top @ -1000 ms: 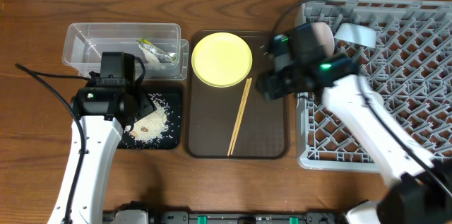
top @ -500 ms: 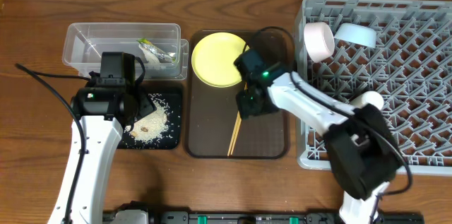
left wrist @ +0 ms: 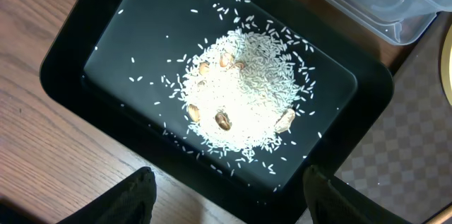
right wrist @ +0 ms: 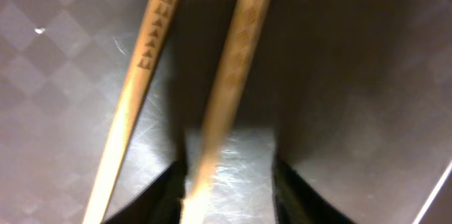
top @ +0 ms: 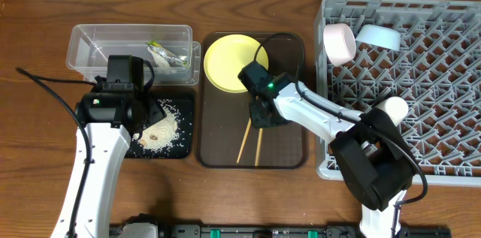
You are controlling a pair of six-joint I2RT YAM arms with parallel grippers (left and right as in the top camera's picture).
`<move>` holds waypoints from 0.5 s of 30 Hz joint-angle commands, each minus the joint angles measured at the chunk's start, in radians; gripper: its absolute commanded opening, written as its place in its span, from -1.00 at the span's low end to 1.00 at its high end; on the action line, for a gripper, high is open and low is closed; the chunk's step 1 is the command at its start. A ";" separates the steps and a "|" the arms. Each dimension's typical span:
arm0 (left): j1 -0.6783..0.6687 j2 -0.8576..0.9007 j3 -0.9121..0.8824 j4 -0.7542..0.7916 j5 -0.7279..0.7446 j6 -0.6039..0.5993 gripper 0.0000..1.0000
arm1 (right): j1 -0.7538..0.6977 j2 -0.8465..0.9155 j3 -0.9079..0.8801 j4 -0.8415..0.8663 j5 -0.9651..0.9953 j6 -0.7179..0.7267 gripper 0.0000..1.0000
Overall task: Sort waste into correct bins and load items into the dishwasher rack
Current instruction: 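Reach the right gripper to the wooden chopsticks and grasp them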
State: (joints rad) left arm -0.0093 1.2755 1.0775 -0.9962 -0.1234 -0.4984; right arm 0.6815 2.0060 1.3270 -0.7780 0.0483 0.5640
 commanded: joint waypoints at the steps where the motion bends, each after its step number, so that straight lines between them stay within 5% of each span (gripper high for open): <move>1: 0.004 0.005 0.005 -0.005 -0.016 -0.005 0.39 | 0.003 0.022 -0.001 -0.012 0.034 0.048 -0.40; 7: 0.004 0.005 0.005 -0.005 -0.016 -0.005 0.39 | -0.010 0.022 -0.001 -0.031 0.033 0.053 -0.95; 15: 0.004 0.005 0.005 -0.005 -0.016 -0.005 0.39 | -0.065 -0.037 0.001 -0.049 0.033 0.015 -0.98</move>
State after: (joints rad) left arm -0.0093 1.2755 1.0775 -0.9962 -0.1234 -0.4984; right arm 0.6567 2.0037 1.3266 -0.8185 0.0639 0.6010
